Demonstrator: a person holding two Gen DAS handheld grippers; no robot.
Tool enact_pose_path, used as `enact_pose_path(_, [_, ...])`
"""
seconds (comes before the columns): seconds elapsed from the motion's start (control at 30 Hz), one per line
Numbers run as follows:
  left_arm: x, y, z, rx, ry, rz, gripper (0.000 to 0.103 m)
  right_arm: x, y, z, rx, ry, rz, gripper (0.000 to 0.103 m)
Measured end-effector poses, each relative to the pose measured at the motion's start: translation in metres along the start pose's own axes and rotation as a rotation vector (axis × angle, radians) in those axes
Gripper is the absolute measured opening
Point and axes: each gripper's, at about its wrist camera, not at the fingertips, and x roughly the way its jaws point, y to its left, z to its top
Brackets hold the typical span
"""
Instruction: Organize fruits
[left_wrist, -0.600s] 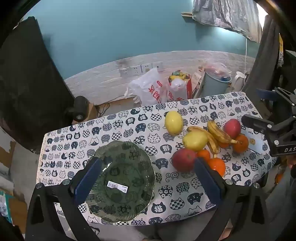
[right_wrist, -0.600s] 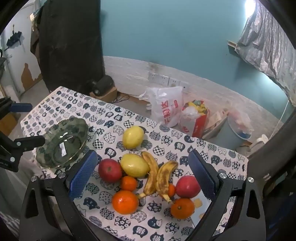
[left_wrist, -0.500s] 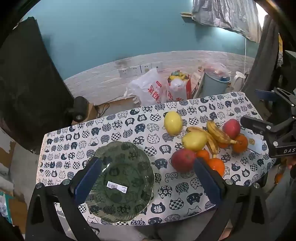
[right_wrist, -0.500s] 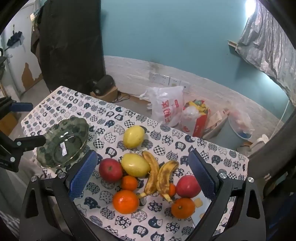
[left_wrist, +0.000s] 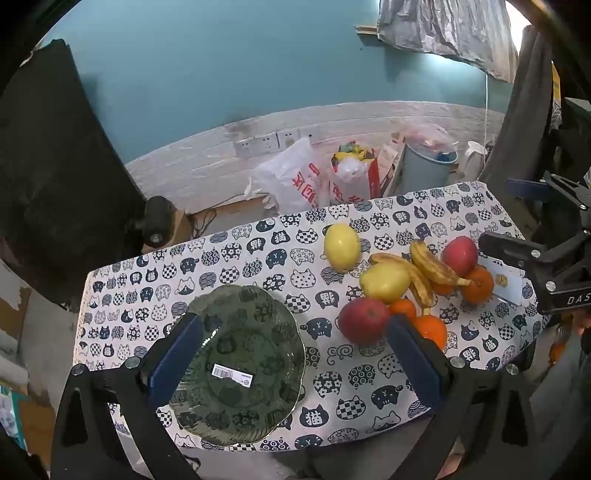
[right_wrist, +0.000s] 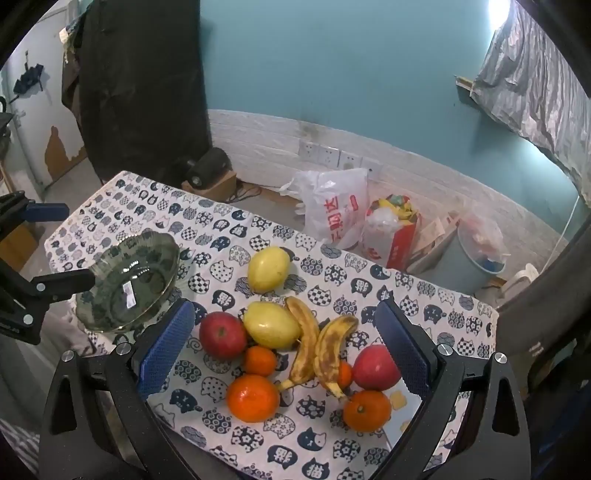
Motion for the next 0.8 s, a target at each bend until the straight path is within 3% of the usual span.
enact_pose_path(0.8, [-0.0034,-0.003,0.0004,0.012,-0.001,-0.001,0.101,0.0023,-0.0007,-0.0018,0.006,0.015,0.01,0.097])
